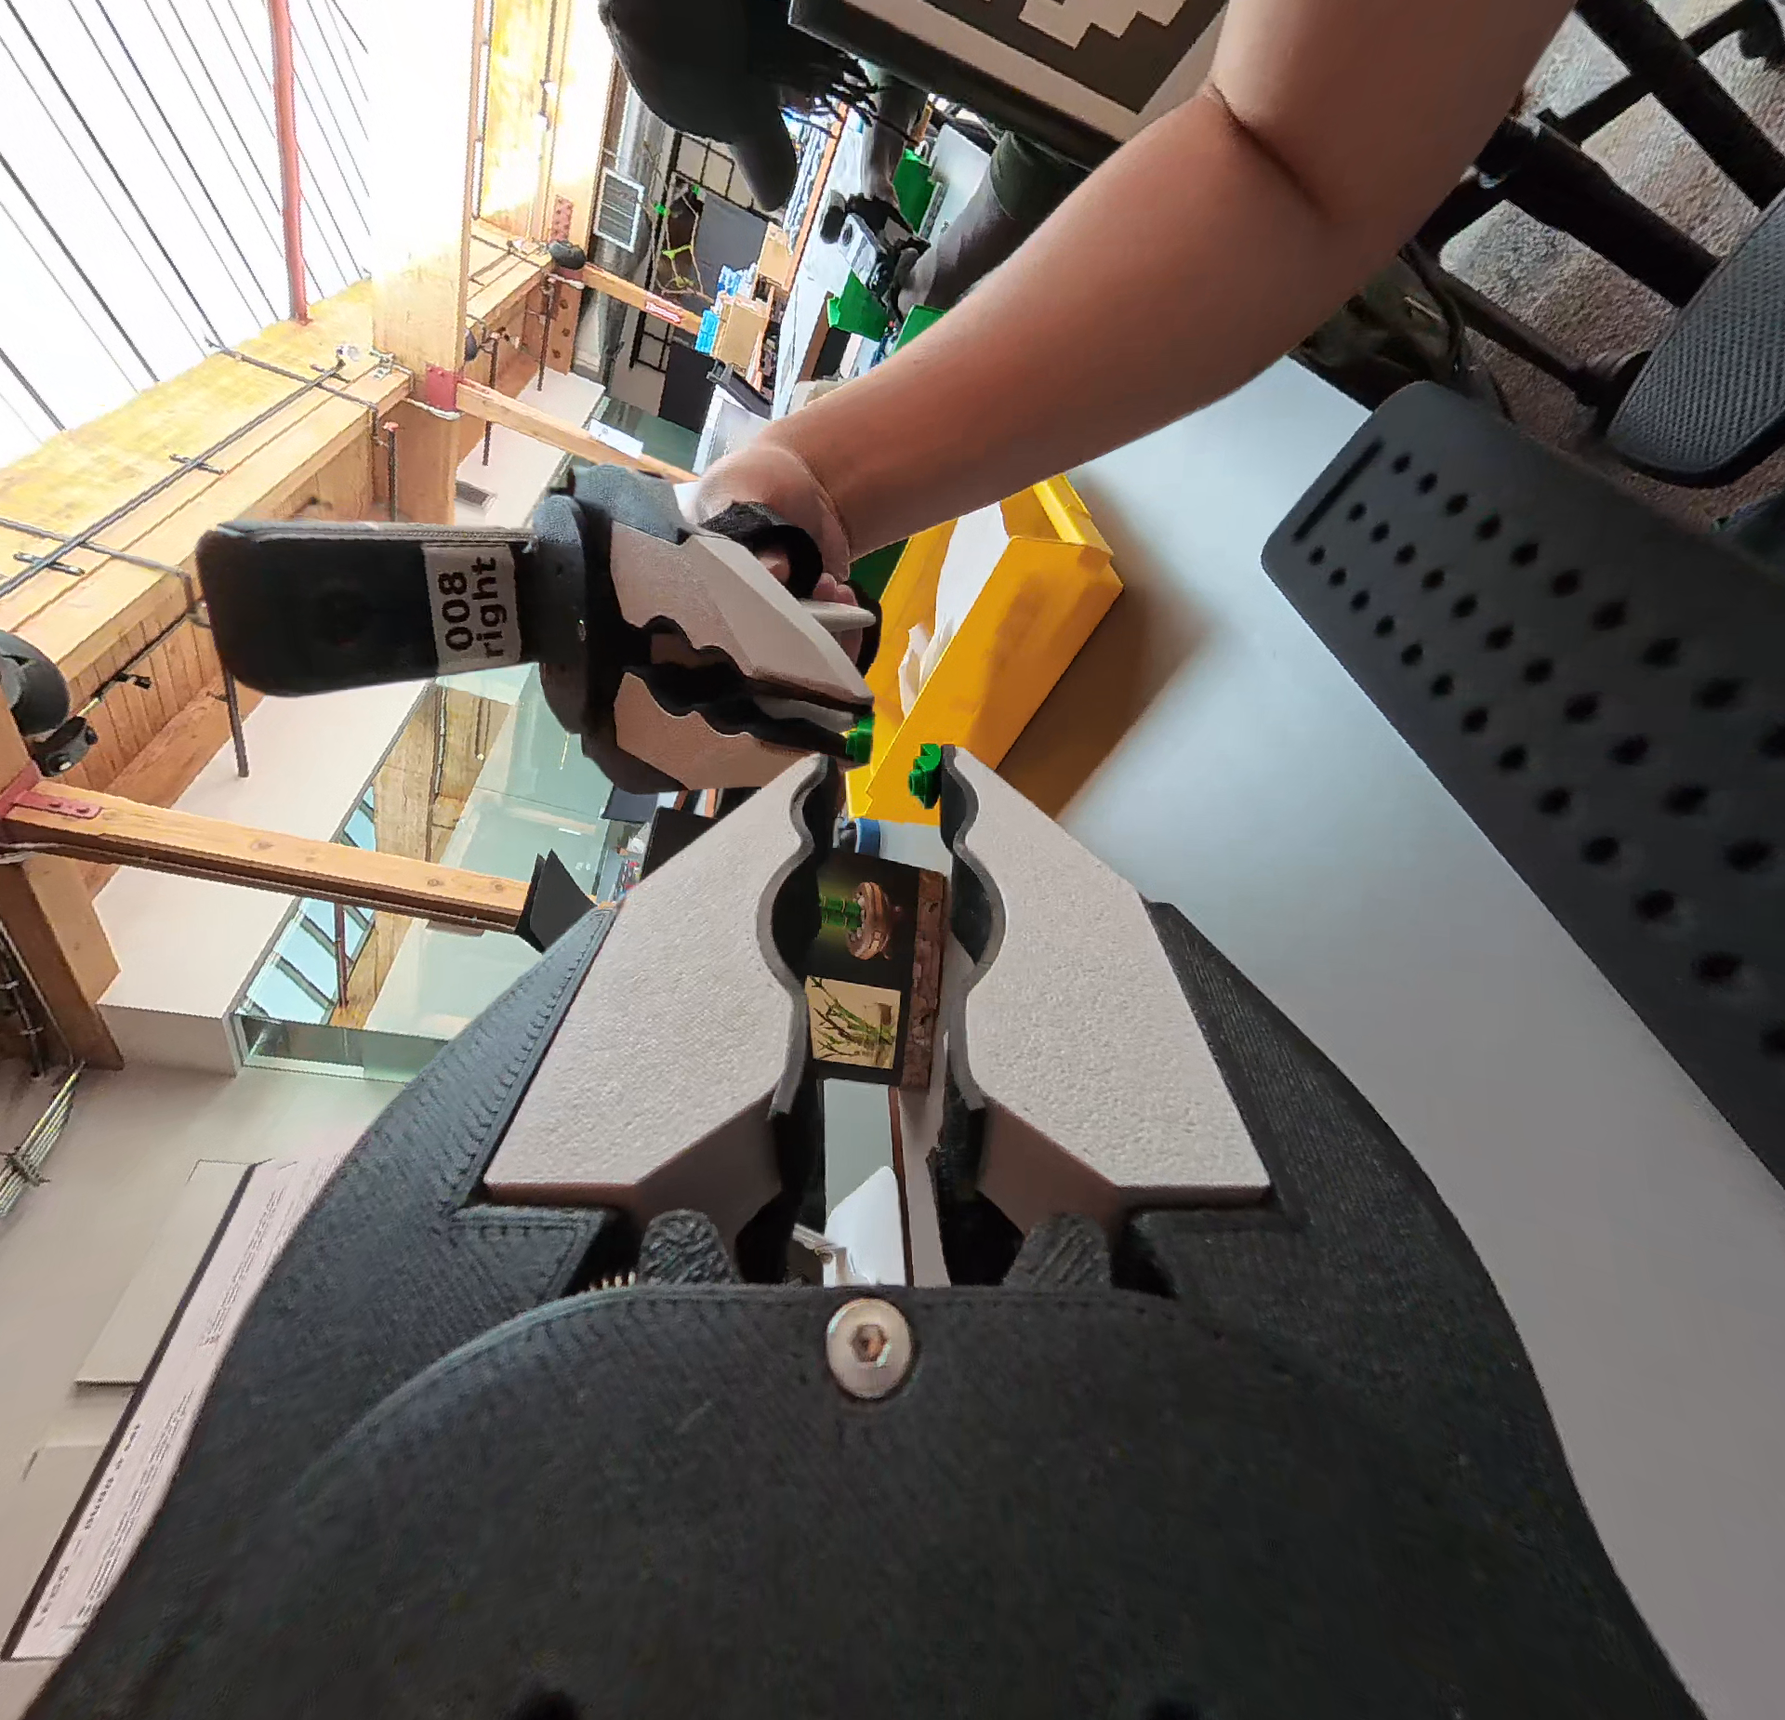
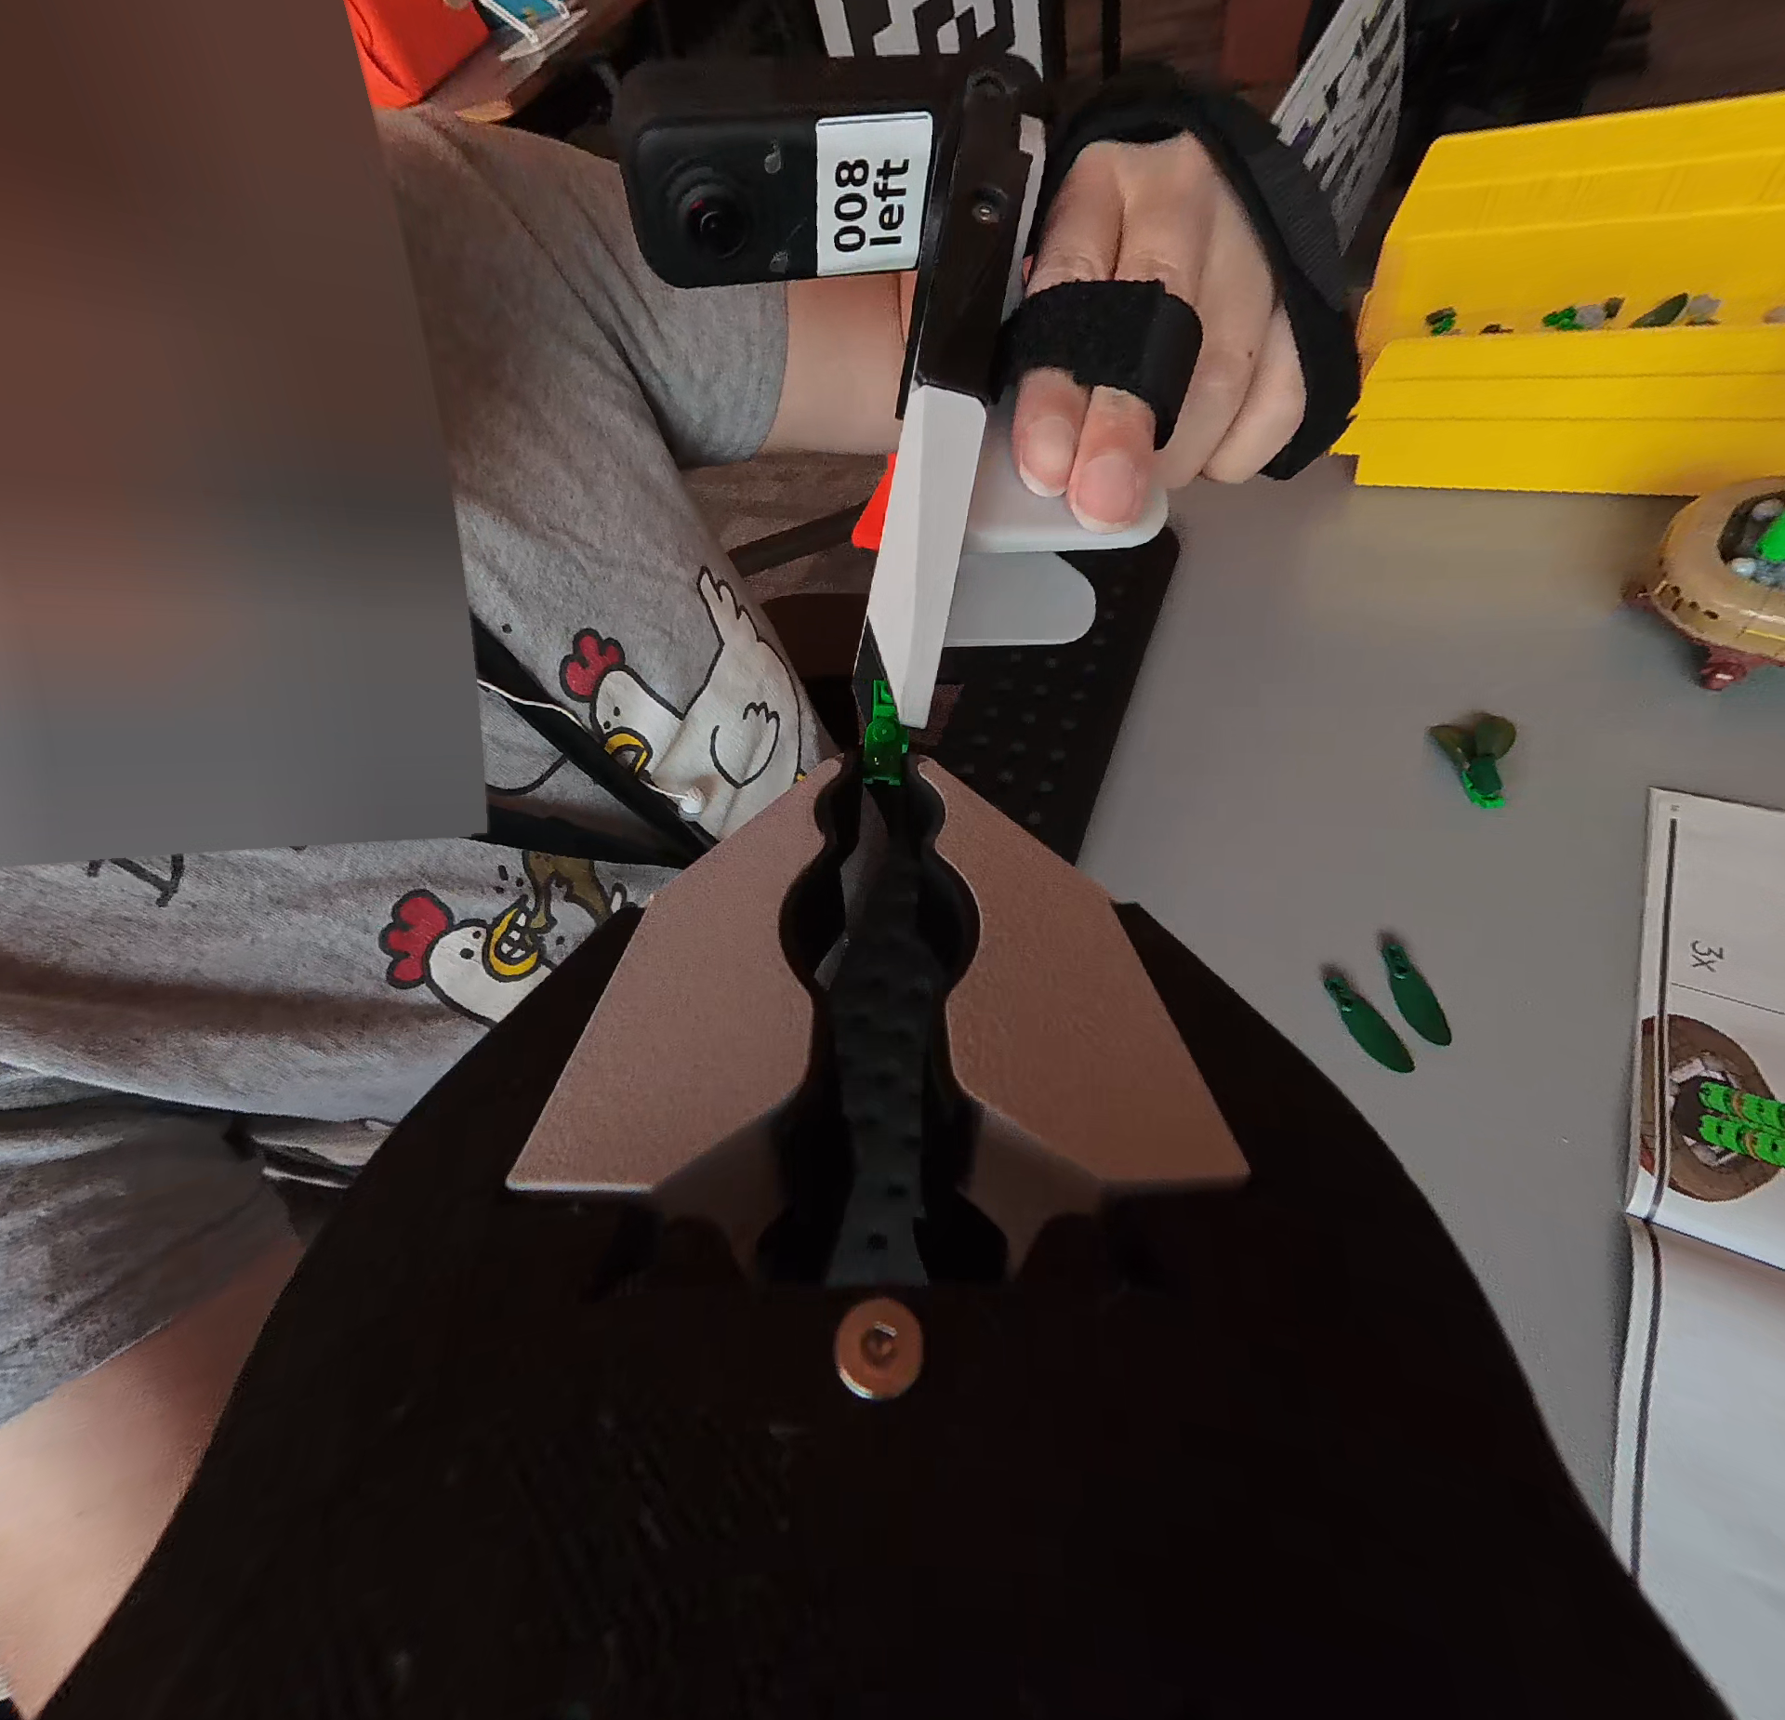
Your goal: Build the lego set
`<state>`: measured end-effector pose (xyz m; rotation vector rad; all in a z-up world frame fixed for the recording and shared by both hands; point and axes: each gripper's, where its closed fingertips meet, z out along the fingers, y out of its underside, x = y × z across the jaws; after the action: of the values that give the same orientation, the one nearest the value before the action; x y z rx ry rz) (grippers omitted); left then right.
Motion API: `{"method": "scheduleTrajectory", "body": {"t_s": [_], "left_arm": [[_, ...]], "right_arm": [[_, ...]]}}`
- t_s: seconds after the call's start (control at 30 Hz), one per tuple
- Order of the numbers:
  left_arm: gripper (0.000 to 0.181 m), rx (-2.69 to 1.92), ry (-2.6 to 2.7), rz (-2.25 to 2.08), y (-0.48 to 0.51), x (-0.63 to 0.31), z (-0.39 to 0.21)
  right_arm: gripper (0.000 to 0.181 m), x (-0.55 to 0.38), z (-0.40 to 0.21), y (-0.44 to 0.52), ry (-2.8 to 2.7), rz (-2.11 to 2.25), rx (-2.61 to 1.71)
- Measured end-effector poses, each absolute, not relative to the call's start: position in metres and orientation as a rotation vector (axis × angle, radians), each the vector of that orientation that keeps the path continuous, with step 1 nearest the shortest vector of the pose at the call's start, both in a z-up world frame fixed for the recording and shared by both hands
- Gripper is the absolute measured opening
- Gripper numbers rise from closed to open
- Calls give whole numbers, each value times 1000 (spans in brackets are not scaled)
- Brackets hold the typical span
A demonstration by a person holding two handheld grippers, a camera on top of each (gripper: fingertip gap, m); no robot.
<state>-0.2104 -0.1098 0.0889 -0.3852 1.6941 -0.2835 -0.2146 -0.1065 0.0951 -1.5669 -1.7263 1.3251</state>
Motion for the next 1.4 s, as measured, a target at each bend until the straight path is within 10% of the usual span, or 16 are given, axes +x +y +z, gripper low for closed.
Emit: {"method": "scheduleTrajectory", "body": {"t_s": [1.27,1.4], "left_arm": [[7,-367,1670,-226,-100,-208,88],[7,-378,1652,-215,-96,-210,92]], "right_arm": [[6,-217,91,-96,-1617,1473,-1572],[26,-221,97,-91,-1483,1493,-1471]]}}
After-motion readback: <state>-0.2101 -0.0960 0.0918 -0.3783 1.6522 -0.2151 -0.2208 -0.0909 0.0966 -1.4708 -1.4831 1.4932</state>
